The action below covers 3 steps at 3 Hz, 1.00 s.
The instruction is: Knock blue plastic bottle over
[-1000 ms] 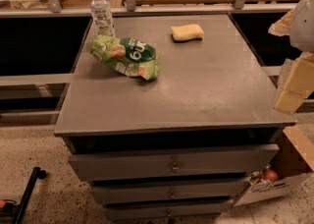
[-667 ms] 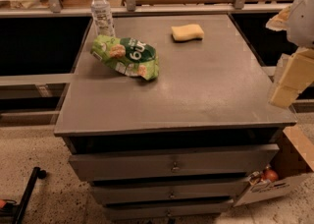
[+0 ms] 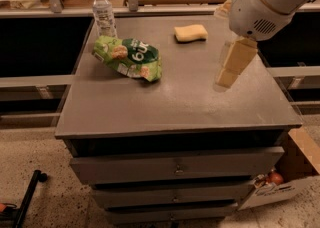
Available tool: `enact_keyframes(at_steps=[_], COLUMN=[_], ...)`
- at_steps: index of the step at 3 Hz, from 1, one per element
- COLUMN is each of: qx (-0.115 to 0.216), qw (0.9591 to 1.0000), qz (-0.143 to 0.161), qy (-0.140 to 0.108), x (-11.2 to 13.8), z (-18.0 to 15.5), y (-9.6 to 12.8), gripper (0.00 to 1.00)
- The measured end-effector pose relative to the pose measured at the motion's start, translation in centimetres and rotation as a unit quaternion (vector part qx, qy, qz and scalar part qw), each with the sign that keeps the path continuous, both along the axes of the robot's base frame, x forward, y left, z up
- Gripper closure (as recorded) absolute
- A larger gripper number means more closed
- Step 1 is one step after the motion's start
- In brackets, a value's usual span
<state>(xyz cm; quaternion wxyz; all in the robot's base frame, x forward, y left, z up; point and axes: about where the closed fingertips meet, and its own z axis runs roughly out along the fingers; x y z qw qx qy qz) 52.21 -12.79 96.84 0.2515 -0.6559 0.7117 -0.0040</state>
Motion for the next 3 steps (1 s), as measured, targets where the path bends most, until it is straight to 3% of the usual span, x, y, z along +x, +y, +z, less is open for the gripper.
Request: enact_keyframes(at_steps=[1, 2, 3], qx=[0.001, 0.031, 0.083], qw=[1.0000, 0.9993, 0.9945], qz=[0.001, -0.004, -0.009], qy=[-0.001, -0.019, -0.063], x=[0.1, 2.7, 7.9], z=[0.0, -0.3, 0.4], y=[0.1, 1.6, 4.0], gripper=[0.00, 0.00, 0.00])
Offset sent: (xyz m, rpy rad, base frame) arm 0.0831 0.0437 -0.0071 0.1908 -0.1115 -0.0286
